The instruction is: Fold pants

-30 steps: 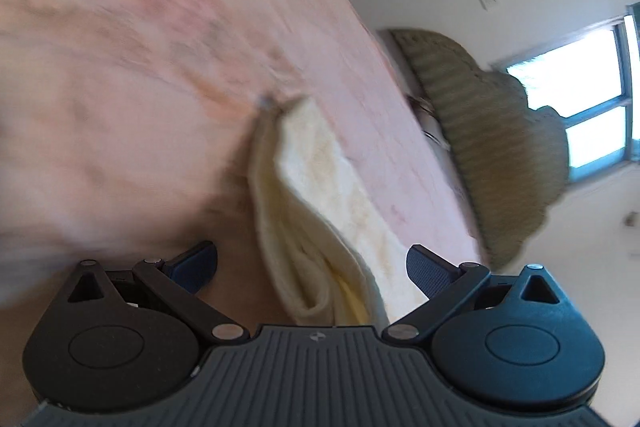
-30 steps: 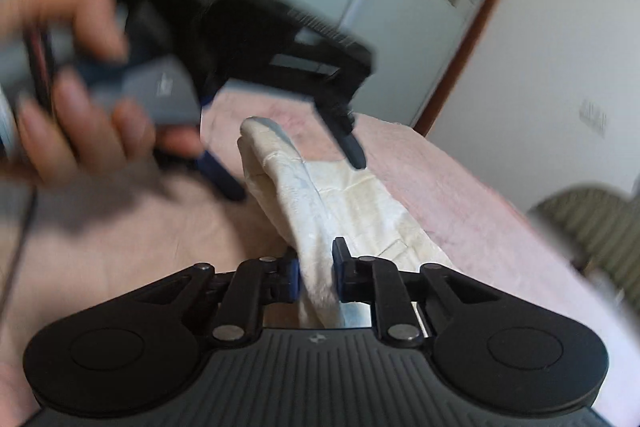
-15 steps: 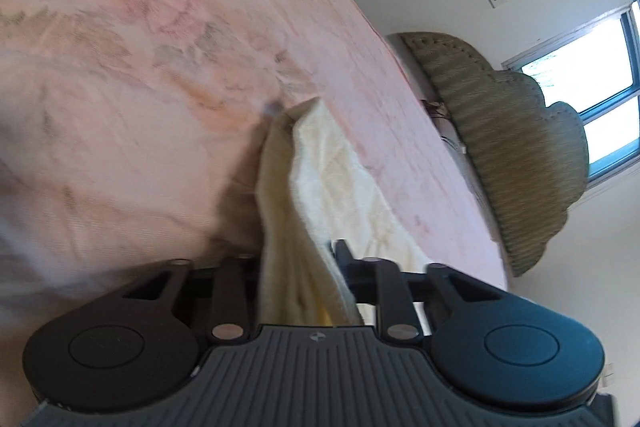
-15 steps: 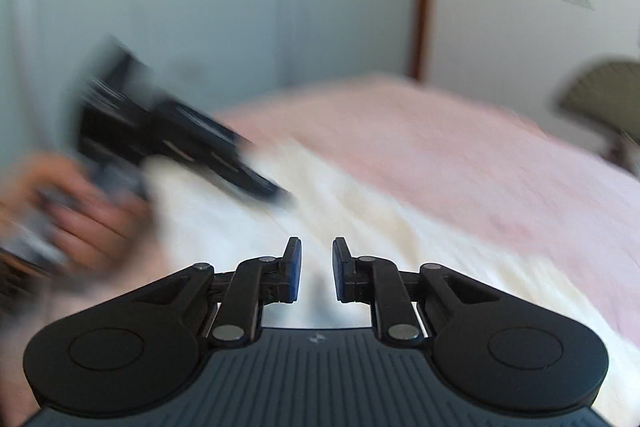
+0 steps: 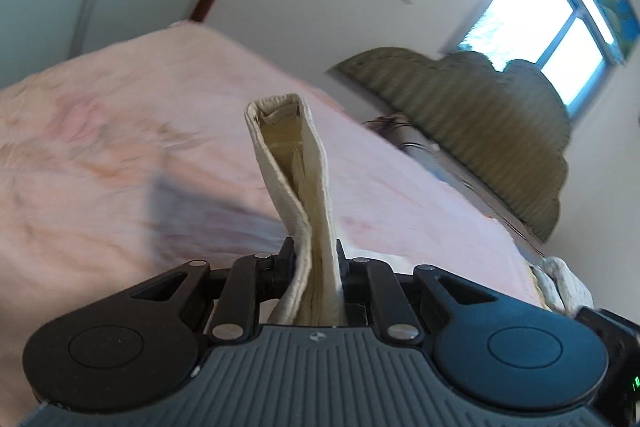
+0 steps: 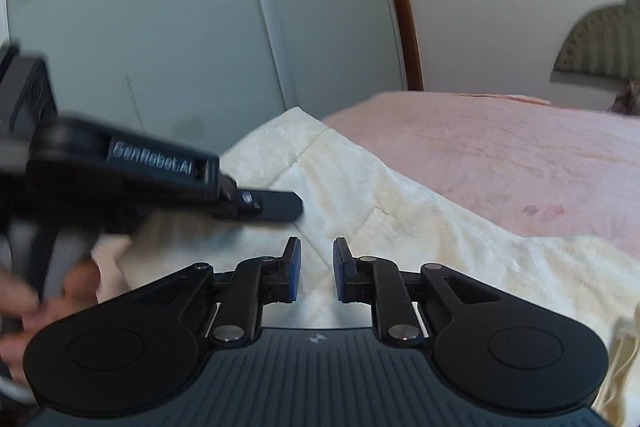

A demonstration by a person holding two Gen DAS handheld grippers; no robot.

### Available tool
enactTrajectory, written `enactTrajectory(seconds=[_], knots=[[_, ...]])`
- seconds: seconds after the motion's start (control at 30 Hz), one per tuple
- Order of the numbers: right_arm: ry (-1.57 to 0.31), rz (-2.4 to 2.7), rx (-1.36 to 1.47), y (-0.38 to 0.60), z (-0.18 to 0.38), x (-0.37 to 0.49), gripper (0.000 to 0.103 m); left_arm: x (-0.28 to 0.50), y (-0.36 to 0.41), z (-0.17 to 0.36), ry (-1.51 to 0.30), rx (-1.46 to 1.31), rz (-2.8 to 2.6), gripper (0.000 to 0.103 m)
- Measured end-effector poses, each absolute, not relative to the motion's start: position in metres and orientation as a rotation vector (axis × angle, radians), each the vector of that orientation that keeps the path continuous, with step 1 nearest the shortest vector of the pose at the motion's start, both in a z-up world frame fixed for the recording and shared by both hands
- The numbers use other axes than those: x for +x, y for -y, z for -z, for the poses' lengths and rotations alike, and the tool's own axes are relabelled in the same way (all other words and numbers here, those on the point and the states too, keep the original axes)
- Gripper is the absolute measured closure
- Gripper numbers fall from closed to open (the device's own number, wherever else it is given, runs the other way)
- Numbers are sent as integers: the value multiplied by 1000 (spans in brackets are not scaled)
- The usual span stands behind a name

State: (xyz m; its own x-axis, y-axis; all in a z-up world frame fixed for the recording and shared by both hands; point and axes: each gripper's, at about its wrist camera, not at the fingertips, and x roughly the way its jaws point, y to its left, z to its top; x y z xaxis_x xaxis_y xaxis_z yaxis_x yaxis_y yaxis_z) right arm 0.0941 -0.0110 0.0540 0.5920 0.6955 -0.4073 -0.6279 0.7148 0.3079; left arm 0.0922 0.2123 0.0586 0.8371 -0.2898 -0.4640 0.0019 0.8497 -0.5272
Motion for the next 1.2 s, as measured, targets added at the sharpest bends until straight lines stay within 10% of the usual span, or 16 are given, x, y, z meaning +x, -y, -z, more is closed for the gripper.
enactTrajectory(seconds=[0.47,1.2], knots=[[-360,-574,465,174,-79,70,86,83,-23,-102,-501,-382,421,70],[-436,-144,738,357,-9,60,86,145,180,-7,-792,-269,652,63]])
